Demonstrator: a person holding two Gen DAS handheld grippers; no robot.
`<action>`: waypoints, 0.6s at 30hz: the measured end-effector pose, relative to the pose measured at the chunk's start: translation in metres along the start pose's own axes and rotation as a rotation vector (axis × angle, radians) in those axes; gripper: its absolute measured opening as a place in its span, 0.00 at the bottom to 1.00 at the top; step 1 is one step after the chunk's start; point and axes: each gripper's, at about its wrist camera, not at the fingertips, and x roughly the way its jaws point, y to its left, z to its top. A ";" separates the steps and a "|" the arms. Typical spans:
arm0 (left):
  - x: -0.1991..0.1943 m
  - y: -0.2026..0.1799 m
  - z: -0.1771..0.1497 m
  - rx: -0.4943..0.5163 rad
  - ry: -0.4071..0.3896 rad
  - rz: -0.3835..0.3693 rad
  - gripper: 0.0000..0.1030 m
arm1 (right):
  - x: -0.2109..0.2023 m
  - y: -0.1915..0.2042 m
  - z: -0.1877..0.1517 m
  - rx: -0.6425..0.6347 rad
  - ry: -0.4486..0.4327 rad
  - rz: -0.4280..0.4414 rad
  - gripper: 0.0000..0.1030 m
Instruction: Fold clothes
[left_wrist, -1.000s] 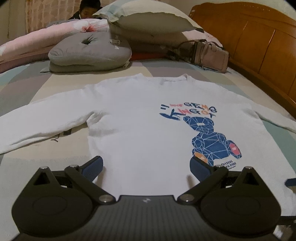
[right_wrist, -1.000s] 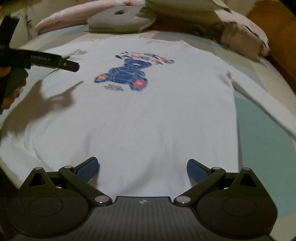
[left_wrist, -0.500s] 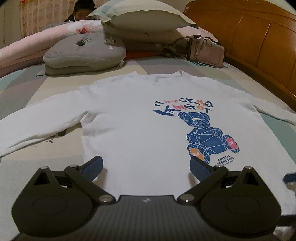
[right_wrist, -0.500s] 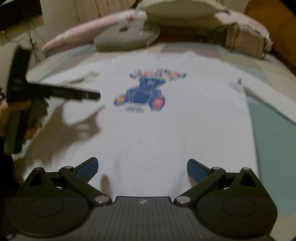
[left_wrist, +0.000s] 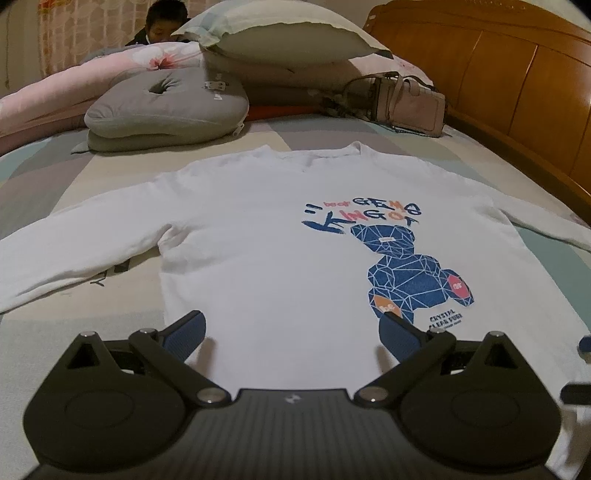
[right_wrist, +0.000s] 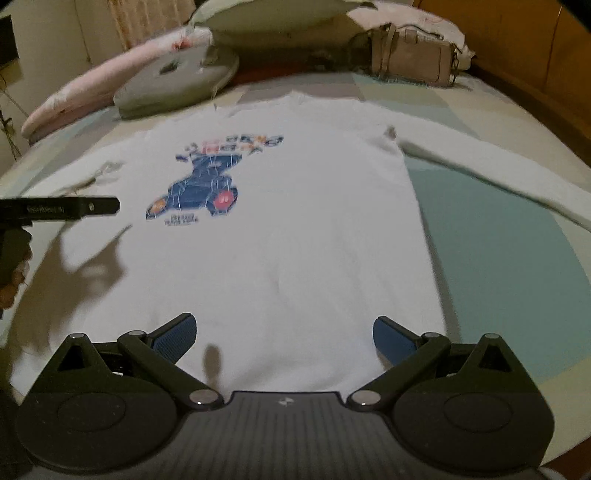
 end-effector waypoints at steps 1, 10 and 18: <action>0.000 0.000 0.000 0.001 0.002 0.002 0.97 | 0.001 0.000 -0.004 -0.005 -0.005 -0.014 1.00; 0.001 -0.002 -0.001 0.005 -0.010 0.004 0.97 | -0.001 -0.011 0.004 0.065 -0.028 -0.051 1.00; 0.003 -0.013 -0.005 0.058 -0.012 0.010 0.97 | -0.020 -0.042 0.014 0.132 -0.119 -0.083 1.00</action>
